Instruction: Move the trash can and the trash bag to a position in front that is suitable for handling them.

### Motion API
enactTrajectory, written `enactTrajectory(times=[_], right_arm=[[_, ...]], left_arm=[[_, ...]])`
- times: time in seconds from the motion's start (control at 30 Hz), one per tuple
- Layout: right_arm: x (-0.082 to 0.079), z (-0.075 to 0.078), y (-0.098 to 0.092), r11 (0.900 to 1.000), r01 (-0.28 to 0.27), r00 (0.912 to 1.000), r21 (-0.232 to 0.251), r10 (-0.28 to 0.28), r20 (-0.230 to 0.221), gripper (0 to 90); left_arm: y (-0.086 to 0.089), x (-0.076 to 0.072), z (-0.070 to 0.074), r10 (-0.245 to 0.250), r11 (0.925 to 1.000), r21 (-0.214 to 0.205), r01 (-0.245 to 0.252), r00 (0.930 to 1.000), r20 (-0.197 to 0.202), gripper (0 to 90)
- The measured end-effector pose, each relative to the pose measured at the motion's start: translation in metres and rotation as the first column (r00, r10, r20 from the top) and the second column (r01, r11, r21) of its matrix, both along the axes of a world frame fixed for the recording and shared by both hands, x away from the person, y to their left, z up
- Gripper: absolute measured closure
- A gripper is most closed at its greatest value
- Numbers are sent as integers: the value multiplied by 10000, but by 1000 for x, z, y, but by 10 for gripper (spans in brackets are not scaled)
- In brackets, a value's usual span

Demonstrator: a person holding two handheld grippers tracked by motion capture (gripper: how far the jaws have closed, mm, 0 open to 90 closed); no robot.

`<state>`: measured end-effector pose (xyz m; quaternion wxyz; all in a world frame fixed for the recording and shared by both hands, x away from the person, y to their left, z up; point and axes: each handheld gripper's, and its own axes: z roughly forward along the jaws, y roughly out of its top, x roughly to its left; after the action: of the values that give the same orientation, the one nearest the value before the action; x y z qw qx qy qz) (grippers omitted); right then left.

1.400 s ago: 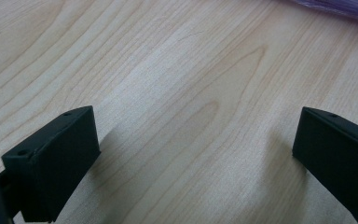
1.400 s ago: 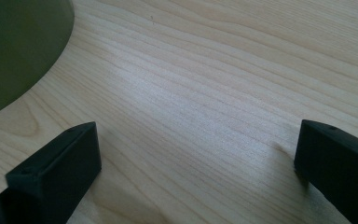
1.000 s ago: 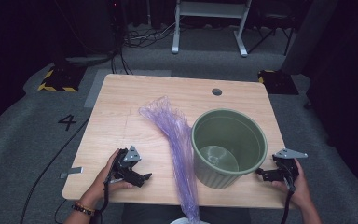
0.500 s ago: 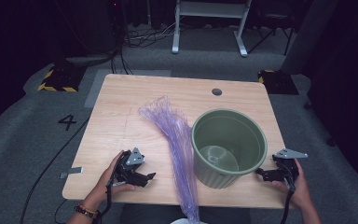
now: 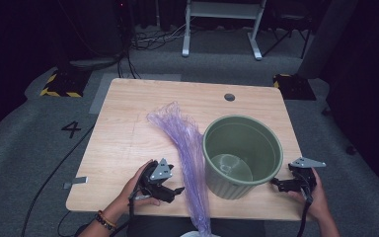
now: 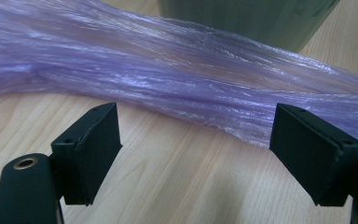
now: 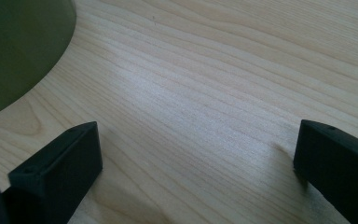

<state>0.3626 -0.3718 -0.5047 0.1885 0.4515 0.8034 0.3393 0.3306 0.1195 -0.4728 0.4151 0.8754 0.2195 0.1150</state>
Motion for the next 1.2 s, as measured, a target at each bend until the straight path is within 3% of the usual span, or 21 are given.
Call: enactTrajectory(times=[0.1, 0.5, 0.63, 1.2], right_arm=[[0, 0, 0, 10000, 5, 10000, -8, -5, 2, 9], [0, 0, 0, 10000, 3, 10000, -8, -3, 1, 9], [0, 0, 0, 10000, 1, 10000, -8, -1, 2, 9], [0, 0, 0, 10000, 6, 10000, -4, -6, 1, 9]], left_arm=[[-15, 4, -7, -282, 9988, 405, 284, 9996, -46, 161], [-39, 24, -28, -530, 9945, 872, 573, 9974, -498, 200], [-38, 28, -30, -547, 9963, 635, 586, 9966, -621, 200], [-21, 37, -30, -279, 9973, 654, 321, 9975, -642, 212]])
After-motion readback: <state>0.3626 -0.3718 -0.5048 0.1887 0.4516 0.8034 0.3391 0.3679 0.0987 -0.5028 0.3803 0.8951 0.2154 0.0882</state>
